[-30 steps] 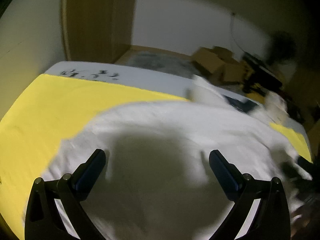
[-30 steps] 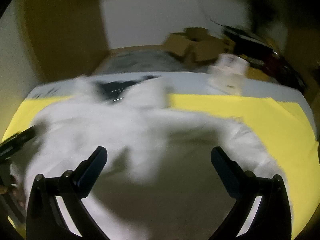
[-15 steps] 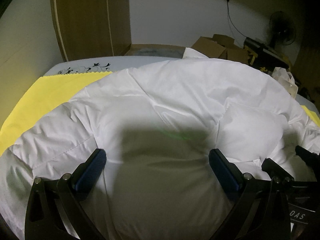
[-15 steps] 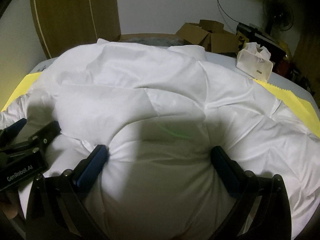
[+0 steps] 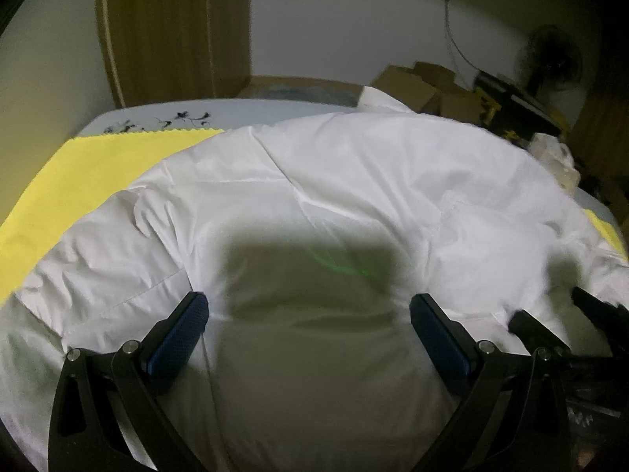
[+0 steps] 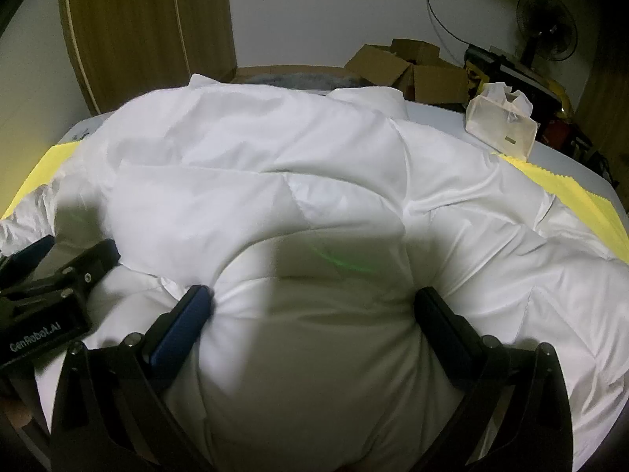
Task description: Fold large clothes
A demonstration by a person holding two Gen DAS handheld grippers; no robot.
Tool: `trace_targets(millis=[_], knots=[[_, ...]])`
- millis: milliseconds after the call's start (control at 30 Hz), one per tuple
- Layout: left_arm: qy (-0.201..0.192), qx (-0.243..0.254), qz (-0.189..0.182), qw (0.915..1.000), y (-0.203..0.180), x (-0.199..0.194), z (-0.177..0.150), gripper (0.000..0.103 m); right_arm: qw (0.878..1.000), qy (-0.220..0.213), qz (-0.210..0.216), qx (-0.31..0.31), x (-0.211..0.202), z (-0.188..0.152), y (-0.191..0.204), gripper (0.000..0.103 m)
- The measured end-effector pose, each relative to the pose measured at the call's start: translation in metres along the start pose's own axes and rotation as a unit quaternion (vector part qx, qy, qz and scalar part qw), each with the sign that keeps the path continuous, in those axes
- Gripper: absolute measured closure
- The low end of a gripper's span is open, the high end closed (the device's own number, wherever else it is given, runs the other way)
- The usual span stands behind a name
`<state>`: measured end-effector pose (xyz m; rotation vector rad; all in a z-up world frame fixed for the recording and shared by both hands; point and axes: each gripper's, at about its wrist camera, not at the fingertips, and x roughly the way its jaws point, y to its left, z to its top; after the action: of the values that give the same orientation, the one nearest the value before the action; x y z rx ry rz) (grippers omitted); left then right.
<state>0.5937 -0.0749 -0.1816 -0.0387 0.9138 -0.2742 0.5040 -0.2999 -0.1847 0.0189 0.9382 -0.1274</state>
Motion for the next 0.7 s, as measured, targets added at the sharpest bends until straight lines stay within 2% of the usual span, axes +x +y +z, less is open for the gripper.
trace_targets(millis=[100,167,267,333,400,467,533,567,600,633,700], knots=[[-0.002,-0.025,-0.043,0.9988,0.027,-0.044,-0.010,0.000,1.000,-0.009,0.025,0.008,-0.021,0.000,-0.004,0.000],[-0.016,-0.030,-0.062,0.9975,0.057,-0.085,-0.023,0.000,0.996,-0.039,0.079,0.025,-0.057,-0.008,-0.008,0.000],[-0.034,-0.043,-0.077,0.9955,0.108,-0.130,-0.042,0.000,0.991,-0.053,0.122,0.016,-0.099,-0.021,-0.005,0.000],[-0.039,-0.063,-0.084,0.9937,0.137,-0.151,-0.052,0.000,0.992,-0.059,0.110,-0.002,-0.115,-0.022,0.003,0.000],[-0.040,-0.092,-0.112,0.9887,0.166,-0.169,-0.066,0.000,0.992,-0.060,0.112,-0.023,-0.124,-0.028,0.019,0.000],[-0.034,-0.119,-0.124,0.9845,0.188,-0.180,-0.081,0.000,0.994,-0.033,0.086,-0.059,-0.114,-0.042,0.043,0.000],[-0.025,-0.136,-0.127,0.9822,0.202,-0.180,-0.090,0.000,0.995,0.000,0.039,-0.095,-0.090,-0.056,0.060,0.000],[-0.018,-0.148,-0.132,0.9799,0.210,-0.178,-0.096,0.000,0.995,0.029,0.037,-0.086,-0.070,-0.064,0.061,0.000],[-0.011,-0.161,-0.139,0.9771,0.215,-0.175,-0.100,0.000,0.996,0.029,0.042,-0.072,-0.063,-0.067,0.056,0.000],[-0.001,-0.177,-0.148,0.9730,0.221,-0.171,-0.106,0.000,0.996,0.026,0.041,-0.071,-0.061,-0.069,0.056,0.000],[0.025,-0.221,-0.186,0.9572,0.232,-0.161,-0.120,0.000,0.996,0.041,0.054,-0.060,-0.070,-0.066,0.053,0.000]])
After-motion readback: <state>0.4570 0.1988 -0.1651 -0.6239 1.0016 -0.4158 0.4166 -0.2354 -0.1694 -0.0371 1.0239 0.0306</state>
